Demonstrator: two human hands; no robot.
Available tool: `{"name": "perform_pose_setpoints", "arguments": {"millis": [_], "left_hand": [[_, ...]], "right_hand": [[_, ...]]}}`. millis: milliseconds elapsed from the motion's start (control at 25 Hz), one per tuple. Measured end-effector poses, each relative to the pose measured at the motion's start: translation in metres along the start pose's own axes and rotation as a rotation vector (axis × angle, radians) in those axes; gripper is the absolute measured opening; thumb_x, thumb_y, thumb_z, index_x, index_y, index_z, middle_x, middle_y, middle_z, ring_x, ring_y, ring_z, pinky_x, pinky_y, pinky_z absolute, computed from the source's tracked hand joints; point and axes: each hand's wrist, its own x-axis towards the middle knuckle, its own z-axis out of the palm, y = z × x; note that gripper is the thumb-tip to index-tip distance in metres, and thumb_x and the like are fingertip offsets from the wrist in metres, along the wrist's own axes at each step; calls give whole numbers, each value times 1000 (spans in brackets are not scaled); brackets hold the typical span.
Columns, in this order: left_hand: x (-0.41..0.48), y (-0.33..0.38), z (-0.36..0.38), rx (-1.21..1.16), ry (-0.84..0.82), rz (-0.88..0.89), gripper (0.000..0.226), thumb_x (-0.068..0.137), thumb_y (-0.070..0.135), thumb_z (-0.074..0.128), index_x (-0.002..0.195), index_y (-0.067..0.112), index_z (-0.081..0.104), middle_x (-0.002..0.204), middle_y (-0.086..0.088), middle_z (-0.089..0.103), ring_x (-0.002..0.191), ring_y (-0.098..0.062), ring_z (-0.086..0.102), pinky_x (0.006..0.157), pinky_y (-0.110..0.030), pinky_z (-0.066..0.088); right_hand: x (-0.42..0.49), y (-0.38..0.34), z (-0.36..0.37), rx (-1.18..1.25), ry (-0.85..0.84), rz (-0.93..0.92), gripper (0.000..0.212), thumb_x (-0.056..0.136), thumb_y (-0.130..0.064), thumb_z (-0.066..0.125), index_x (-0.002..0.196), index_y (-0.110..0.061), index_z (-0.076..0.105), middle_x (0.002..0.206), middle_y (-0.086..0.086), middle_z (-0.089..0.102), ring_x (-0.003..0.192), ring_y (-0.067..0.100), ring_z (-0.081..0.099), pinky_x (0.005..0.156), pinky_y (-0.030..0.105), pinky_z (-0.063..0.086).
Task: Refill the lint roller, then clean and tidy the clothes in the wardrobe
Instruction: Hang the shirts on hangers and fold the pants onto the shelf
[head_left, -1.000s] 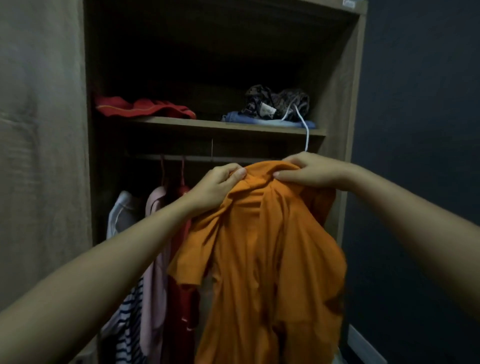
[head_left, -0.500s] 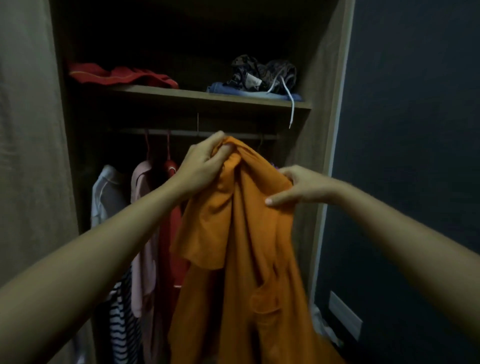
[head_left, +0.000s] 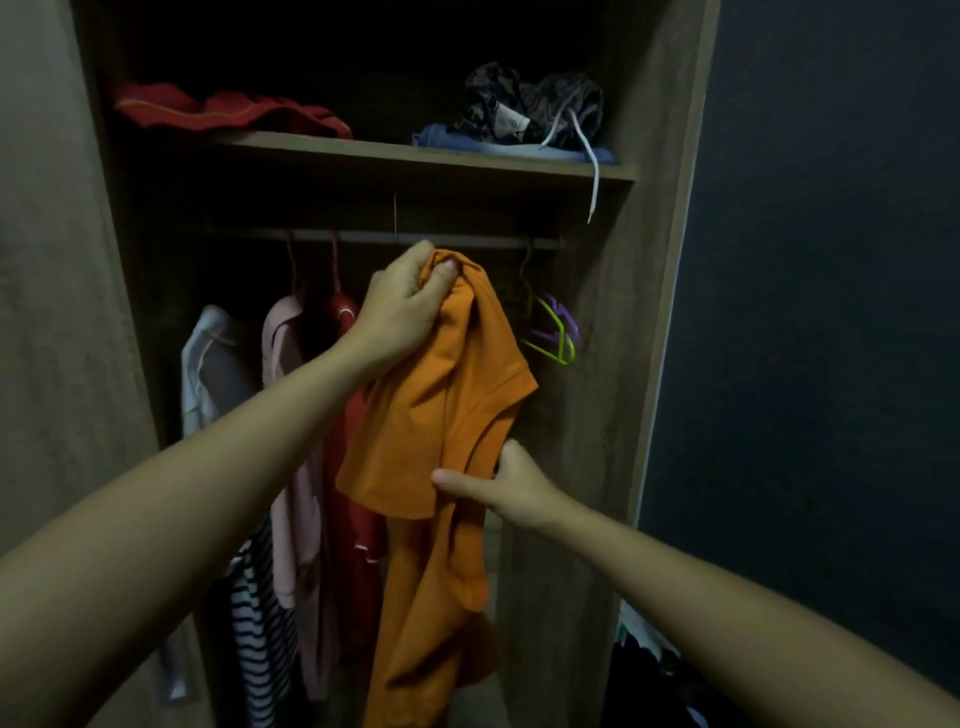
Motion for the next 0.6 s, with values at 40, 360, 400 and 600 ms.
{"name": "perform_pose_setpoints", "arguments": {"millis": [40, 360, 400, 600], "left_hand": [[1, 0, -1, 18, 22, -4, 22, 97, 25, 44, 77, 20, 48, 68, 11, 46, 62, 2, 45, 61, -11, 35], [5, -52, -41, 97, 338, -330, 23, 96, 31, 42, 92, 10, 51, 80, -4, 51, 82, -21, 50, 72, -33, 37], [-4, -58, -40, 121, 306, -381, 22, 96, 29, 43, 97, 10, 52, 83, -4, 52, 83, -19, 49, 71, -31, 35], [-58, -86, -10, 27, 153, -539, 12, 89, 18, 47, 97, 22, 53, 79, 3, 55, 77, -18, 52, 67, -30, 38]], "right_hand": [[3, 6, 7, -66, 28, -19, 36, 80, -20, 72, 113, -16, 59, 111, -1, 65, 99, 5, 62, 86, 18, 50], [7, 47, -41, -188, -13, 76, 12, 95, -18, 48, 94, -16, 60, 89, 6, 63, 84, 20, 61, 81, 38, 52], [10, 37, -57, -132, 29, 75, 13, 95, -14, 47, 96, -14, 60, 85, 4, 61, 80, 17, 59, 76, 32, 50], [23, -22, -101, 38, -19, 18, 20, 82, -14, 57, 93, -2, 68, 88, 11, 67, 83, 20, 63, 77, 24, 51]]}}
